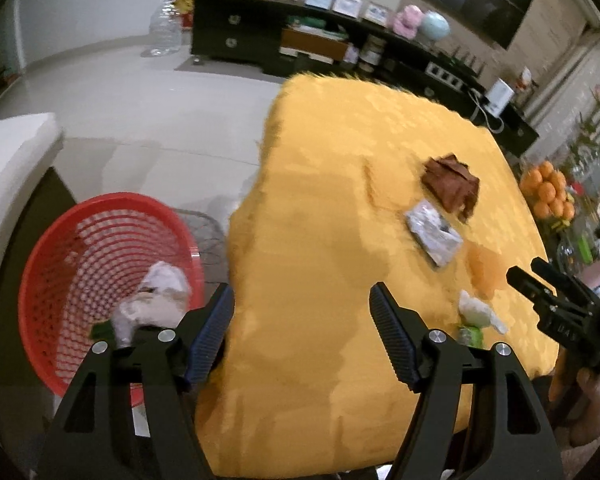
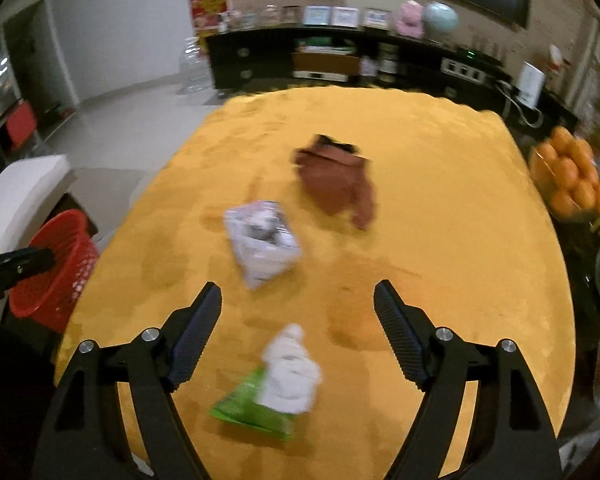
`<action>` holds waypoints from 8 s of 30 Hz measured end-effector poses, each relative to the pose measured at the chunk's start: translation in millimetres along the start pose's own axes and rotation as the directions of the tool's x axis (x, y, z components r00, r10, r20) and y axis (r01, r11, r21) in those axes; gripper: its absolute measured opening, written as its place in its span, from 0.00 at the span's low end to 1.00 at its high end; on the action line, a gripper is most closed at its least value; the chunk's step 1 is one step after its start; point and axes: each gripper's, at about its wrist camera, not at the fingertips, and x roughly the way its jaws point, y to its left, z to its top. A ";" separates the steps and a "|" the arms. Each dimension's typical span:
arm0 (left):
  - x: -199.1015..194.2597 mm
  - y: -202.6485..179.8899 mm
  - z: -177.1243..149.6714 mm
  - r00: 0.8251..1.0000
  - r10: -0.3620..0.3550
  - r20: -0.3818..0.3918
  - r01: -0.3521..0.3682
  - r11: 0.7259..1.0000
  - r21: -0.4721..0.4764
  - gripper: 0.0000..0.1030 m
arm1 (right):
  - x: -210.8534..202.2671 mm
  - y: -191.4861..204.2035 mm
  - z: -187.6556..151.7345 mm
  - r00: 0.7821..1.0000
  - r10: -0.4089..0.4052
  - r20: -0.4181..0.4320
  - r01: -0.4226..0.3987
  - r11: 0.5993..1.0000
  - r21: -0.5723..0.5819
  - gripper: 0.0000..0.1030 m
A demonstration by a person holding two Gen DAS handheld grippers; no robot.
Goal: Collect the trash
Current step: 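Move both tools back over the trash on the table, then grasp the printed snack bag with the left gripper while the right gripper grasps the brown cloth bag, then carry the snack bag and brown bag to the red basket with both grippers, then open both grippers over the red basket to drop the bags, then return to the table and grasp the white tissue with the right gripper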
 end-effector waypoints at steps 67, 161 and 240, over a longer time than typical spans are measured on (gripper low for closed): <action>91.6 -94.0 28.0 0.991 -0.093 -0.095 0.106 0.984 0.140 0.46 | 93.8 -42.7 83.3 1.000 0.019 -0.023 -0.019 1.000 0.011 0.86; -87.6 86.7 10.6 0.959 0.185 0.215 -0.160 0.979 -0.129 0.46 | -29.2 130.2 60.6 0.971 0.238 0.005 -0.235 0.962 -0.139 0.64; -50.5 49.3 13.8 0.989 0.111 0.097 -0.104 0.992 -0.077 0.55 | -15.8 44.0 26.7 0.994 0.107 0.023 -0.106 0.994 -0.007 0.76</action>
